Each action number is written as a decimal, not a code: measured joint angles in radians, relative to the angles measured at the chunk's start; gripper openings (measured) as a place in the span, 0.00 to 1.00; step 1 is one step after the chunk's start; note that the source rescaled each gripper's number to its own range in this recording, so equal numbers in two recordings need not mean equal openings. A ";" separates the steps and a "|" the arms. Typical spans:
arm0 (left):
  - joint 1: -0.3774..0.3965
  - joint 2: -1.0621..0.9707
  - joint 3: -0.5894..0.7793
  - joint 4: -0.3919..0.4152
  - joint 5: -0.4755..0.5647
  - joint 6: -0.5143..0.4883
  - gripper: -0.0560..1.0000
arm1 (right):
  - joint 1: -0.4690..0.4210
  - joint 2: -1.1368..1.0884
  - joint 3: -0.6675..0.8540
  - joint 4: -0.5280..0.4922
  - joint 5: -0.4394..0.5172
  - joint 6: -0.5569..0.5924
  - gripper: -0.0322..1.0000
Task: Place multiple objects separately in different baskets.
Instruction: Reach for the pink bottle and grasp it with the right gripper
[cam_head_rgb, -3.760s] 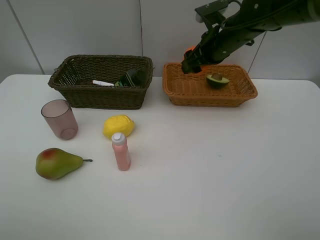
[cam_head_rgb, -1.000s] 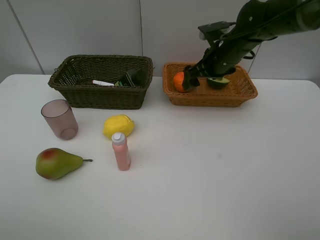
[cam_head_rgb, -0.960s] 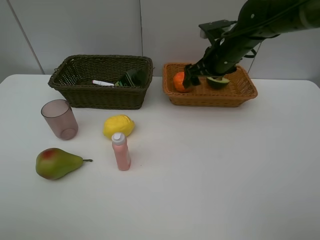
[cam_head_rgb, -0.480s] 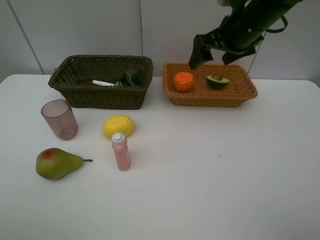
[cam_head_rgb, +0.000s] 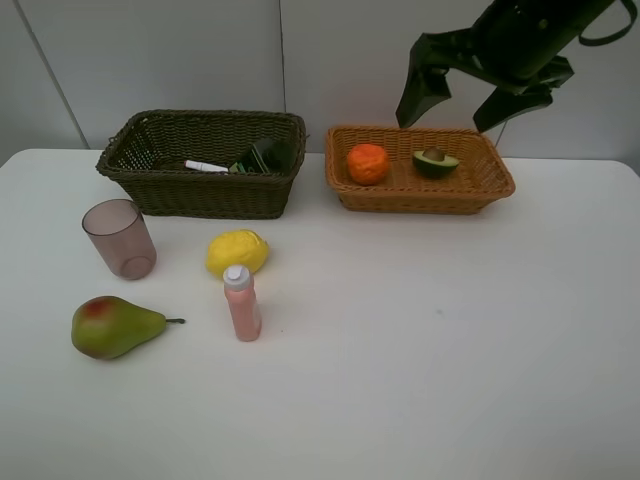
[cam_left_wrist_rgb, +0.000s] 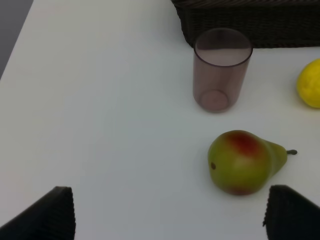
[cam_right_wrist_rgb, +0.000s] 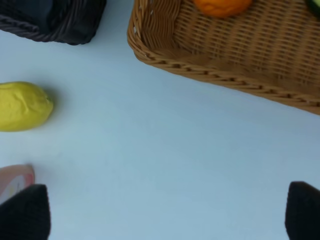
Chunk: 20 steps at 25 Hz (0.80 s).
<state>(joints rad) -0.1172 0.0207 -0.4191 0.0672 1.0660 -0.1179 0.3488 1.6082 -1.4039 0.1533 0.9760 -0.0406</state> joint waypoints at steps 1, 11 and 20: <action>0.000 0.000 0.000 0.000 0.000 0.000 1.00 | 0.007 -0.001 0.000 -0.004 0.004 0.011 0.99; 0.000 0.000 0.000 0.000 0.000 0.000 1.00 | 0.139 -0.004 0.000 -0.009 0.000 0.127 0.99; 0.000 0.000 0.000 0.000 0.000 0.000 1.00 | 0.359 0.001 0.000 -0.050 -0.058 0.205 0.99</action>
<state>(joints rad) -0.1172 0.0207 -0.4191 0.0672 1.0660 -0.1179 0.7081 1.6089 -1.4039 0.1036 0.9178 0.1641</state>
